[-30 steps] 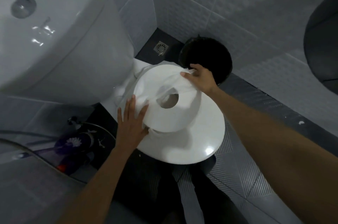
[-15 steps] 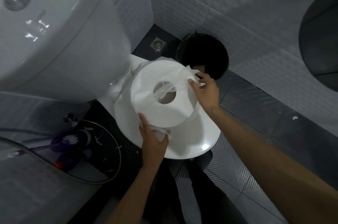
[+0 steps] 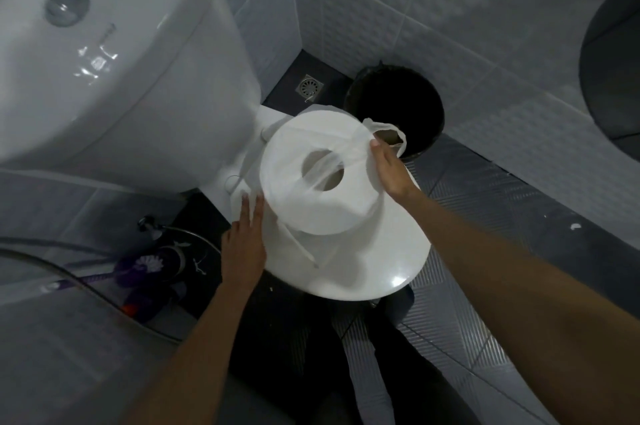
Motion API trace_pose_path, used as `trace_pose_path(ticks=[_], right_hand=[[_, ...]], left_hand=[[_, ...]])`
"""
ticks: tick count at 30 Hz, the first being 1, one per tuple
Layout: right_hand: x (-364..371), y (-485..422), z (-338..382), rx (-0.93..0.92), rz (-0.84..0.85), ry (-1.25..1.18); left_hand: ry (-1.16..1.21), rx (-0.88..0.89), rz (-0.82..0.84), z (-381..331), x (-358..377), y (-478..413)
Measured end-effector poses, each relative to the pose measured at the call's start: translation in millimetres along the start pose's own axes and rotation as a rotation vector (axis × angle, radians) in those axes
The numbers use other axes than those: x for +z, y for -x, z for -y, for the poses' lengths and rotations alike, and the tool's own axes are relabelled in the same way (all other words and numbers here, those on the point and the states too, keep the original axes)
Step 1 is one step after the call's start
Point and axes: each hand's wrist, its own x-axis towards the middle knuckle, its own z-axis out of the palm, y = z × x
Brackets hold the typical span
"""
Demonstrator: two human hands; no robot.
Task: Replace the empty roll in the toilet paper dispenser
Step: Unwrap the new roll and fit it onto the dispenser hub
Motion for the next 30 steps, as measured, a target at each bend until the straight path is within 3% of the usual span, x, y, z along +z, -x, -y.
trace_pose_path(ticks=[2, 4, 6, 8, 14, 22, 26, 30], right_hand=[[3, 5, -1, -0.037, -0.097, 0.019], [10, 17, -2, -0.059, -0.31, 0.068], [21, 35, -4, -0.052, -0.511, 0.109], [35, 54, -3, -0.029, -0.576, 0.088], [72, 74, 8, 0.121, -0.519, 0.113], [75, 51, 34, 0.413, -0.474, 0.066], [63, 52, 35, 0.412, -0.454, 0.107], [41, 57, 23, 0.362, -0.414, 0.192]], left_hand=[[0.192, -0.127, -0.096, -5, -13, -7], [0.382, -0.267, -0.225, -19, -29, -19], [0.467, -0.285, -0.294, -36, -43, -31], [0.529, -0.258, -0.28, -52, -48, -44], [0.596, -0.366, 0.042, -64, -47, -93], [0.674, -0.343, 0.167, -61, -43, -113], [0.772, -0.358, 0.217, -59, -48, -117], [0.95, -0.542, 0.434, -59, -53, -133]])
